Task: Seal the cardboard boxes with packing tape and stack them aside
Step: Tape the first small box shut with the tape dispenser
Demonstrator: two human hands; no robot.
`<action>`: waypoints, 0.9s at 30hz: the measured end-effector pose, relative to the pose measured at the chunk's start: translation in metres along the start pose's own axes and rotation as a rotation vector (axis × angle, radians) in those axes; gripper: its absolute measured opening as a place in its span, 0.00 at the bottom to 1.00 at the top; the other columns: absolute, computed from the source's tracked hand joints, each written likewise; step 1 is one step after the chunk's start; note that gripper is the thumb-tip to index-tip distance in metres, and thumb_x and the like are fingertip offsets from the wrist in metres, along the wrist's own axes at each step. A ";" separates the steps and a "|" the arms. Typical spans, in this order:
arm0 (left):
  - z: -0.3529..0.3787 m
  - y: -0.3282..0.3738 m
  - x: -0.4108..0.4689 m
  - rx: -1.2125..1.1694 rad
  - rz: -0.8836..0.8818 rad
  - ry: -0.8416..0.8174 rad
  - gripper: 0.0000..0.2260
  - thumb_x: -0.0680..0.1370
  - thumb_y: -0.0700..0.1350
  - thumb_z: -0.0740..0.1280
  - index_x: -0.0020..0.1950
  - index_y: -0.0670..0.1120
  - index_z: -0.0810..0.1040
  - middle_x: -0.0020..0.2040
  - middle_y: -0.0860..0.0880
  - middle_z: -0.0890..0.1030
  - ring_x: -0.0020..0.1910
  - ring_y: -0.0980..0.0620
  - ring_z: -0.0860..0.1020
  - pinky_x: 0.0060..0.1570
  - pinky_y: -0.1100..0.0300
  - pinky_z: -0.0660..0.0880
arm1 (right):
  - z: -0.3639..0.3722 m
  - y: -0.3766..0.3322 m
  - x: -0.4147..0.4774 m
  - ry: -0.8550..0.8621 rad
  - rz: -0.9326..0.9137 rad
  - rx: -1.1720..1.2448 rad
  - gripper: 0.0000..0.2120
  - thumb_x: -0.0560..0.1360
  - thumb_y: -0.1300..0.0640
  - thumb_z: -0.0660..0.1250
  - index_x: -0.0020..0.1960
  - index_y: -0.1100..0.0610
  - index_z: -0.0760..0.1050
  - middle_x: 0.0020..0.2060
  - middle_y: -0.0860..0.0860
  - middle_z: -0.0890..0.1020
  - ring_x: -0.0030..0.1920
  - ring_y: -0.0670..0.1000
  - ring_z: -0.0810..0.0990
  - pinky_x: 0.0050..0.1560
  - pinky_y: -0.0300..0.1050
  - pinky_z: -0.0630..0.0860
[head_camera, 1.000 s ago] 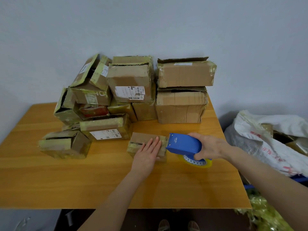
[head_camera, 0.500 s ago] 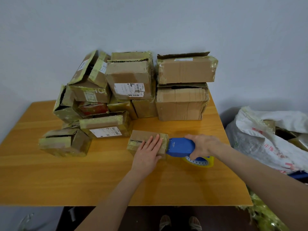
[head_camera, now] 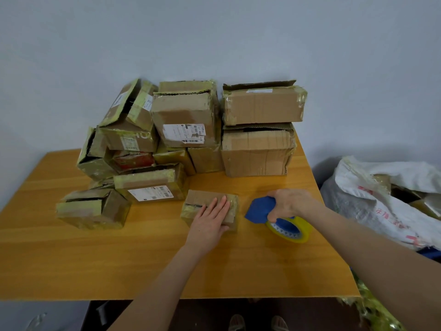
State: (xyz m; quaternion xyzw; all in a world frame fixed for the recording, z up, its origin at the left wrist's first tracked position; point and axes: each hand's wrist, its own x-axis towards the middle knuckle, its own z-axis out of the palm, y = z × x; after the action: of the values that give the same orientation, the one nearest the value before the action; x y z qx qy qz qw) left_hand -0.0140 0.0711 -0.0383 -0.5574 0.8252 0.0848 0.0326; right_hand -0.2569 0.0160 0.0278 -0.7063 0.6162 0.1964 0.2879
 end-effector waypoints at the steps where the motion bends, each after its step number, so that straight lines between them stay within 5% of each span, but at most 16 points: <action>1: 0.000 0.000 0.000 -0.003 0.005 -0.001 0.31 0.82 0.56 0.56 0.78 0.52 0.42 0.74 0.57 0.37 0.78 0.53 0.42 0.73 0.56 0.39 | 0.001 0.004 -0.002 0.025 0.010 0.008 0.32 0.63 0.43 0.70 0.66 0.44 0.67 0.41 0.44 0.76 0.43 0.51 0.77 0.40 0.43 0.73; 6: -0.001 0.003 0.002 -0.092 -0.016 0.022 0.32 0.80 0.62 0.54 0.79 0.51 0.49 0.77 0.57 0.44 0.77 0.56 0.45 0.73 0.57 0.40 | -0.001 0.020 -0.006 0.181 0.005 0.349 0.29 0.64 0.46 0.72 0.63 0.45 0.70 0.47 0.47 0.79 0.45 0.51 0.79 0.45 0.49 0.79; 10: -0.010 0.004 0.000 -0.332 -0.168 0.276 0.21 0.80 0.55 0.61 0.70 0.48 0.72 0.73 0.51 0.68 0.71 0.51 0.66 0.70 0.55 0.63 | 0.004 0.013 -0.007 0.336 -0.015 0.639 0.27 0.63 0.49 0.75 0.61 0.46 0.70 0.48 0.48 0.78 0.46 0.51 0.79 0.48 0.53 0.80; 13: -0.011 -0.008 -0.003 -0.261 -0.384 0.361 0.29 0.79 0.59 0.60 0.76 0.46 0.61 0.76 0.46 0.61 0.75 0.45 0.60 0.72 0.51 0.62 | 0.014 0.001 -0.007 0.420 -0.017 0.891 0.26 0.66 0.52 0.75 0.60 0.46 0.69 0.48 0.47 0.77 0.46 0.51 0.79 0.46 0.52 0.78; 16: -0.013 -0.018 -0.002 -0.376 -0.624 0.148 0.45 0.73 0.70 0.59 0.79 0.46 0.45 0.79 0.42 0.49 0.76 0.42 0.56 0.71 0.46 0.63 | 0.027 -0.018 -0.002 0.417 -0.036 0.984 0.29 0.65 0.50 0.76 0.63 0.47 0.68 0.50 0.47 0.77 0.48 0.51 0.79 0.49 0.52 0.79; 19: -0.016 -0.021 0.005 -0.461 -0.717 0.072 0.50 0.69 0.71 0.64 0.79 0.44 0.47 0.76 0.42 0.58 0.73 0.41 0.62 0.68 0.46 0.67 | 0.033 -0.029 0.002 0.440 -0.018 0.975 0.30 0.66 0.48 0.75 0.65 0.45 0.67 0.51 0.46 0.77 0.49 0.52 0.79 0.48 0.52 0.79; 23: -0.017 -0.027 0.013 -0.460 -0.729 0.198 0.33 0.76 0.59 0.66 0.72 0.41 0.62 0.68 0.42 0.69 0.65 0.43 0.71 0.60 0.51 0.72 | 0.030 -0.031 0.004 0.430 -0.019 0.947 0.30 0.66 0.49 0.74 0.65 0.46 0.68 0.50 0.46 0.77 0.45 0.49 0.79 0.37 0.43 0.74; 27: -0.021 -0.034 0.014 -0.398 -0.673 0.191 0.22 0.82 0.48 0.59 0.73 0.42 0.62 0.69 0.41 0.71 0.63 0.42 0.73 0.58 0.50 0.72 | 0.020 -0.034 0.006 0.443 -0.003 0.871 0.29 0.66 0.48 0.74 0.64 0.47 0.69 0.48 0.46 0.77 0.43 0.48 0.79 0.36 0.44 0.75</action>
State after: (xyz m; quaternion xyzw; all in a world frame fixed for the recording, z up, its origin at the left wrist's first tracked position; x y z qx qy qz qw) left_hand 0.0126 0.0423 -0.0230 -0.7974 0.5632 0.1756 -0.1269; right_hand -0.2209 0.0272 0.0142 -0.5459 0.6866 -0.2351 0.4187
